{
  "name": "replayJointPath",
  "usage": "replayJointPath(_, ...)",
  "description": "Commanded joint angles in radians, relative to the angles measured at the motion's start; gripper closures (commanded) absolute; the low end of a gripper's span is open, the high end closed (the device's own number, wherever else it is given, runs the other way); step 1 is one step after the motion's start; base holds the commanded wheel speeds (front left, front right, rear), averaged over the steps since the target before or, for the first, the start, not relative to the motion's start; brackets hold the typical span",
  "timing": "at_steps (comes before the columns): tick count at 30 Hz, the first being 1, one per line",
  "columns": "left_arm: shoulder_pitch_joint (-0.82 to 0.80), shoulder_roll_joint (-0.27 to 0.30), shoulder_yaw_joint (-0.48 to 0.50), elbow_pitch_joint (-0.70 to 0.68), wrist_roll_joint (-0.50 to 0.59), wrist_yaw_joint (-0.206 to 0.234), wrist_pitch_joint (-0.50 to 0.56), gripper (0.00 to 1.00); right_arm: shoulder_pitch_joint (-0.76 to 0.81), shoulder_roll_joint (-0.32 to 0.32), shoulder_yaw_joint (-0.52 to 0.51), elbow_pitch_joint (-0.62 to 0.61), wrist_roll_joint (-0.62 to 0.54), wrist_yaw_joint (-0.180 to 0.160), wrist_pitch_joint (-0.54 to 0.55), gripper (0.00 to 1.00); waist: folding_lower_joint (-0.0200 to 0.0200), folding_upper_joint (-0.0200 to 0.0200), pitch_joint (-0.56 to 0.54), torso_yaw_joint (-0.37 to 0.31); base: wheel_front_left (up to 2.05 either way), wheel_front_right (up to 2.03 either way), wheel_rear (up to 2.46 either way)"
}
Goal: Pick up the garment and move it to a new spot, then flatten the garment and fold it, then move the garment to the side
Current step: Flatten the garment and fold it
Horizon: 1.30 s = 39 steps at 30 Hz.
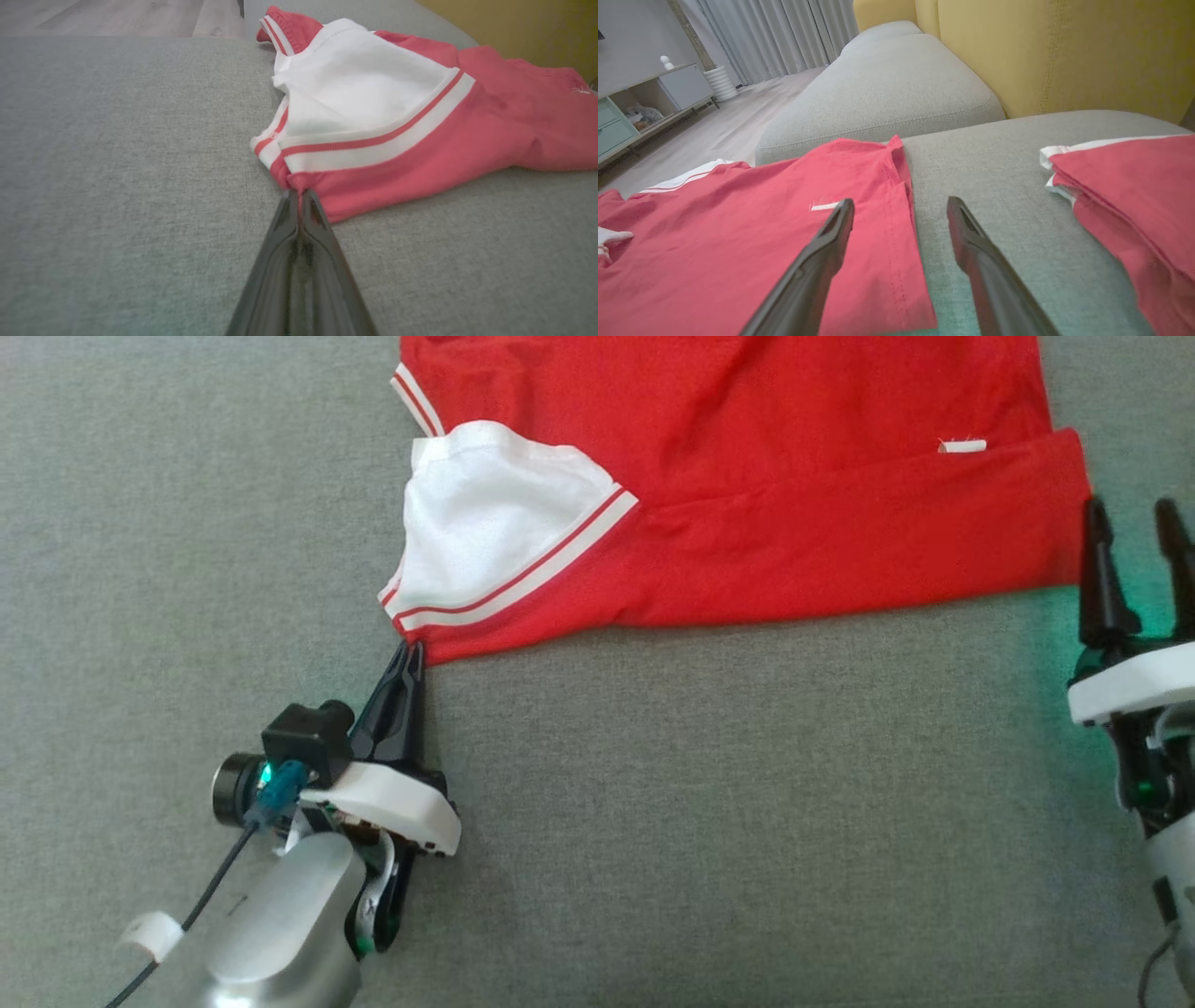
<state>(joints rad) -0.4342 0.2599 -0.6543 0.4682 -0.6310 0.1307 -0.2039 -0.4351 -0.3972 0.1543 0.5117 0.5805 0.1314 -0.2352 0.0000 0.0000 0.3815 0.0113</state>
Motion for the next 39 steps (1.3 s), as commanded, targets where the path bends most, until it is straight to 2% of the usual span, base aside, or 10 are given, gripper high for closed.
replayJointPath(1,-0.015,0.016,0.018,-0.005,0.012,-0.004,-0.009,1.00,0.015,-0.012,0.017,-0.004,0.008,-0.001,0.016,0.00,0.0000,0.0000,-0.007,0.006,0.00,0.00,0.00)
replayJointPath(10,-0.016,0.047,0.022,-0.039,0.043,0.005,-0.035,1.00,0.014,-0.003,0.034,0.123,0.020,-0.001,0.157,0.00,0.0000,0.0000,-0.028,0.033,0.00,0.00,0.00)
replayJointPath(12,-0.016,0.049,0.021,-0.048,0.046,0.008,-0.037,1.00,0.017,0.000,0.044,0.124,0.032,-0.001,0.179,0.78,0.0000,0.0000,-0.031,0.036,0.00,0.00,0.00)
replayJointPath(13,-0.015,0.050,0.021,-0.052,0.047,0.009,-0.037,1.00,0.020,0.000,0.050,0.119,0.041,-0.001,0.185,1.00,0.0000,0.0000,-0.033,0.037,0.00,0.00,0.00)
replayJointPath(21,0.027,0.066,0.015,-0.085,0.043,0.012,-0.040,1.00,0.068,-0.042,0.063,0.083,0.081,-0.001,0.183,1.00,0.0000,0.0000,-0.068,0.033,0.00,0.00,0.00)
replayJointPath(29,0.140,0.107,0.004,-0.173,0.023,0.026,-0.024,1.00,0.201,-0.106,0.065,0.000,0.135,-0.001,0.177,1.00,0.0000,0.0000,-0.117,0.024,0.00,0.00,0.00)
replayJointPath(33,0.214,0.133,-0.004,-0.237,0.010,0.044,-0.004,1.00,0.274,-0.133,0.060,-0.042,0.157,-0.001,0.168,1.00,0.0000,0.0000,-0.133,0.015,0.00,0.00,0.00)
replayJointPath(39,0.318,0.173,-0.006,-0.354,-0.006,0.092,0.028,1.00,0.366,-0.135,0.026,-0.097,0.145,-0.001,0.163,1.00,0.0000,0.0000,-0.135,0.002,0.00,0.00,0.00)
